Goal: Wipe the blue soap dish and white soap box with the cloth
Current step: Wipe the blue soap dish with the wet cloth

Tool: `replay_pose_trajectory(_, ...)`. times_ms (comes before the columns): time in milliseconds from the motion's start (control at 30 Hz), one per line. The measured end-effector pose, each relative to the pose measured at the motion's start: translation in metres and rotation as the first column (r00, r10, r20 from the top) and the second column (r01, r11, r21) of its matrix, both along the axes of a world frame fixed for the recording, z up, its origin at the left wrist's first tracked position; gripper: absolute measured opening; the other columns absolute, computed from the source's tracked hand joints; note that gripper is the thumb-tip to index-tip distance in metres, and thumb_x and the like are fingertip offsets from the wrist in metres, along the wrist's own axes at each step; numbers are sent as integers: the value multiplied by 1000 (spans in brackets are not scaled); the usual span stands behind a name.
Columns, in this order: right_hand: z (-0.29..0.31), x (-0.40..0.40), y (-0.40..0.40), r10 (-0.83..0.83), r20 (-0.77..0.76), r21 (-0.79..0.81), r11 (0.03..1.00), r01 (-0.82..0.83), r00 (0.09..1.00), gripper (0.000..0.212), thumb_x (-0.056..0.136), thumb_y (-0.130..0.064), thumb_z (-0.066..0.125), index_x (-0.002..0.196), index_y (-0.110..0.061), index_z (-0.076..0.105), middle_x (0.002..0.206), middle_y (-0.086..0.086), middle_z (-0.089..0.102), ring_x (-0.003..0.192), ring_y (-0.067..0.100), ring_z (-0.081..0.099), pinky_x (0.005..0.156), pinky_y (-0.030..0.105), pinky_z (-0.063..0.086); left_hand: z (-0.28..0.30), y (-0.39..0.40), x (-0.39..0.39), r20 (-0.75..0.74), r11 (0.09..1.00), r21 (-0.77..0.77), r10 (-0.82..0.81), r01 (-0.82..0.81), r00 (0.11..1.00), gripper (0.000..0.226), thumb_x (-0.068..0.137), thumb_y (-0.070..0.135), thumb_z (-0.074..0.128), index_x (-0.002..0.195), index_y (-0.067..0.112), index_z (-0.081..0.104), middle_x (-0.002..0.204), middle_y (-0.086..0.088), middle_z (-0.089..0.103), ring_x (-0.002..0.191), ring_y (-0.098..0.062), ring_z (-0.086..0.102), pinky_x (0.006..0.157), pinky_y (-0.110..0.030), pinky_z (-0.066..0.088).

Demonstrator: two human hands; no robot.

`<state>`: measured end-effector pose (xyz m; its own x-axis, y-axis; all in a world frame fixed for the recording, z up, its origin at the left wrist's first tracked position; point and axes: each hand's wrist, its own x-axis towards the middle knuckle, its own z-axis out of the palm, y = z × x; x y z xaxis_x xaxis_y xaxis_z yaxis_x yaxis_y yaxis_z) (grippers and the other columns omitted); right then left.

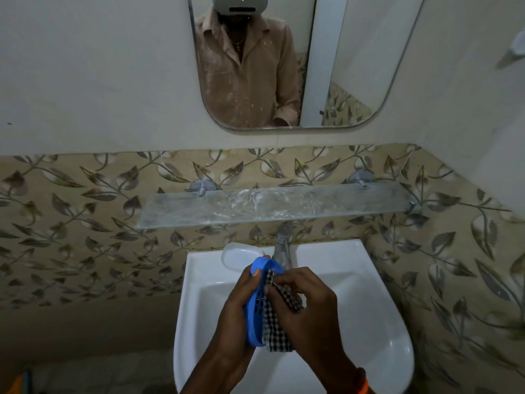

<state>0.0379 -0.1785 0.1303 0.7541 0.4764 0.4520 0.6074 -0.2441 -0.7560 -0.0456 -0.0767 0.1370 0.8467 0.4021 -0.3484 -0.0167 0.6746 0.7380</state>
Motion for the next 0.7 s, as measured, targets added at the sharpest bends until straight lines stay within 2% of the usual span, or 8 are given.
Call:
replay_pose_trajectory(100,-2,0,7,-67,16,11,998,67,998,14,81,-17,81,92,-18,73,88,-8,71,81,-3,65,73,6,51,0,-2,0,-15,994,104,25,-23,1000,46,77,48,64,113,24,79,113,-11,78,100,-28,76,73,-36,63)
replay_pose_trajectory(267,4,-6,21,-102,16,22,995,102,995,8,88,-9,72,94,-15,72,85,-6,69,78,-1,64,73,3,47,3,1,0,-27,952,306,42,-32,999,55,79,52,62,131,35,66,120,1,76,111,-23,72,95,-48,58)
replay_pose_trajectory(400,8,-3,21,-66,-204,-40,997,59,977,5,88,-13,71,84,-15,73,73,-9,72,69,2,69,63,12,55,6,4,-1,-54,902,431,49,-21,997,54,81,52,58,133,38,63,114,11,78,107,-11,72,94,-38,55)
replay_pose_trajectory(467,9,-2,16,-1,-302,-80,996,-24,953,7,85,-12,72,79,-15,75,69,-12,72,69,-3,69,58,9,53,7,9,-1,-58,926,376,69,-43,996,57,80,52,61,134,33,64,118,2,77,109,-18,73,93,-40,56)
replay_pose_trajectory(533,9,-7,12,64,-328,-80,992,-96,942,9,82,-9,73,76,-16,76,67,-15,71,68,-6,69,57,6,51,6,14,0,-68,972,222,98,-81,993,54,80,48,64,129,26,70,118,-11,77,102,-27,75,81,-38,62)
replay_pose_trajectory(600,9,-8,13,45,-235,-65,996,-62,971,8,83,-11,73,78,-17,76,71,-12,72,71,-2,70,61,7,53,4,16,1,-69,993,88,87,-81,994,46,83,44,64,120,18,76,111,-19,77,90,-30,77,68,-36,63)
replay_pose_trajectory(700,12,-1,17,-13,-4,-75,997,12,1000,5,88,-11,71,90,-12,76,84,1,69,75,6,66,71,14,55,-4,9,1,-60,999,9,38,-38,997,42,85,46,60,102,15,83,102,-19,79,84,-29,79,65,-35,63)
